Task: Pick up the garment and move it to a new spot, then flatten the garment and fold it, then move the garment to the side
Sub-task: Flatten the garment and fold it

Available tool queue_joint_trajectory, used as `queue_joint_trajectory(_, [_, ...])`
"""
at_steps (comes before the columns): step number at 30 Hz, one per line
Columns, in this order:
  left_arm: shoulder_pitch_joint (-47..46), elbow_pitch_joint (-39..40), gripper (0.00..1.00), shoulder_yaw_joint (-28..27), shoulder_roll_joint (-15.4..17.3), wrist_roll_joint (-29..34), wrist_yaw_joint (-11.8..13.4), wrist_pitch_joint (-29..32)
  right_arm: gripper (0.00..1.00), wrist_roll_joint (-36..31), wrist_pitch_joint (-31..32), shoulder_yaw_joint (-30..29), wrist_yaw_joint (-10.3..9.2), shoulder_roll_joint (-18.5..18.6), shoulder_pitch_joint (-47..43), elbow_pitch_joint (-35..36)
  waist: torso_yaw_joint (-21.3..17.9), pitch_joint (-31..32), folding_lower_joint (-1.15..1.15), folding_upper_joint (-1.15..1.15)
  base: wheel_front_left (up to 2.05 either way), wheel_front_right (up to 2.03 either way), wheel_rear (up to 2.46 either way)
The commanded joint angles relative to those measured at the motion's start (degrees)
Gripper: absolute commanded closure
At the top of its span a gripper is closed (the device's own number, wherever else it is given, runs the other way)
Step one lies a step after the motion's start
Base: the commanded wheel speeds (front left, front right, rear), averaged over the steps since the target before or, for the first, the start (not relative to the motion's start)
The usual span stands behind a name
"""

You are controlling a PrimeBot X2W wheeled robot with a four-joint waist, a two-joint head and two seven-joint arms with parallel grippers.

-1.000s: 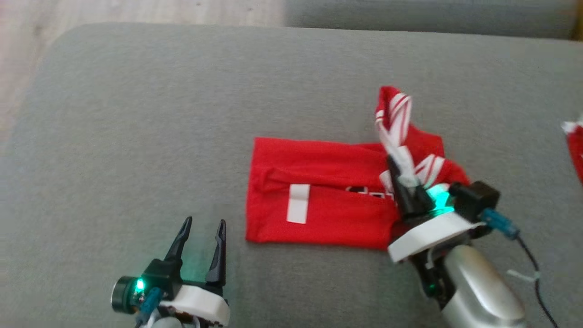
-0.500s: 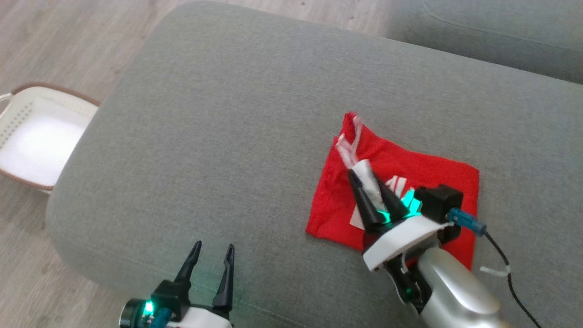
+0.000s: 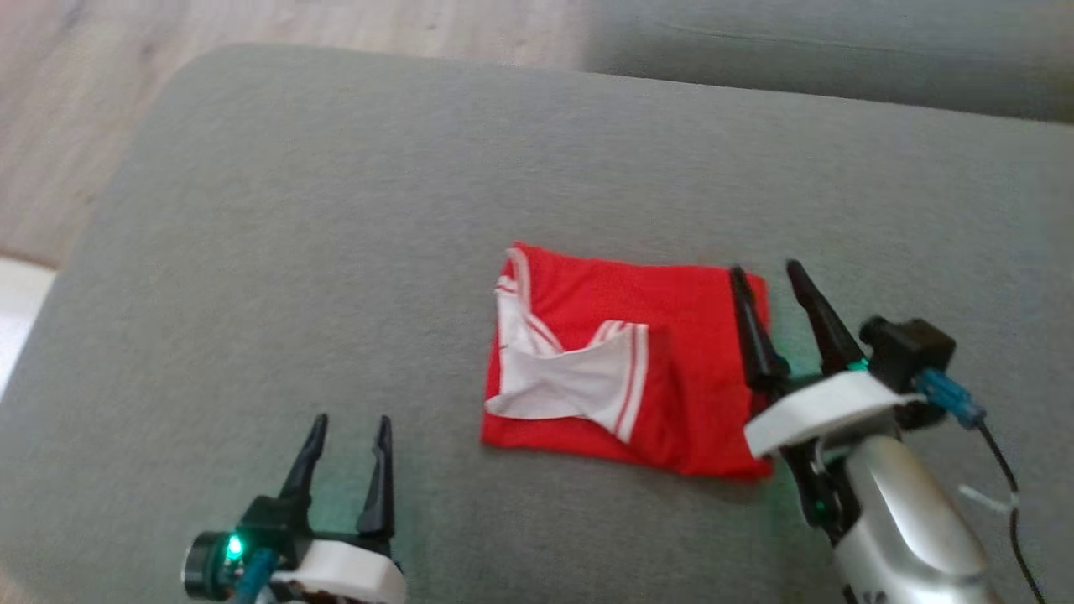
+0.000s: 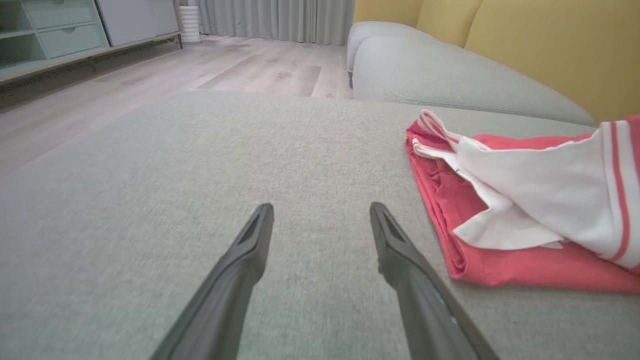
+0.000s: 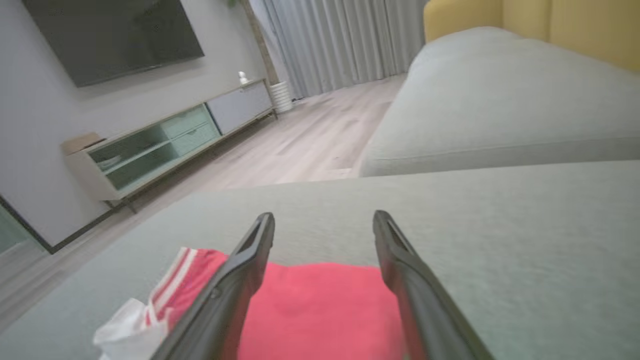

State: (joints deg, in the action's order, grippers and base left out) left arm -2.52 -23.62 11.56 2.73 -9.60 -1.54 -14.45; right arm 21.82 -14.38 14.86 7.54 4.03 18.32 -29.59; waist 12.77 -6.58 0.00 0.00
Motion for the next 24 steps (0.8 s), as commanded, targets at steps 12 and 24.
queue_joint_trajectory(12, [-0.39,3.28,0.00,-6.55,0.15,1.83,0.73,-0.55,0.00,-11.78,-0.62,-7.74,-0.05,-1.08,-6.10,1.85,-10.18,2.14,0.00,0.00,0.00,0.00,0.00])
queue_joint_trajectory(24, [1.67,4.42,0.00,-6.94,0.15,2.66,1.00,-0.55,0.00,-13.21,-0.62,-8.61,-0.05,-1.14,-8.82,2.01,-9.91,2.99,0.00,0.00,0.00,0.00,0.00])
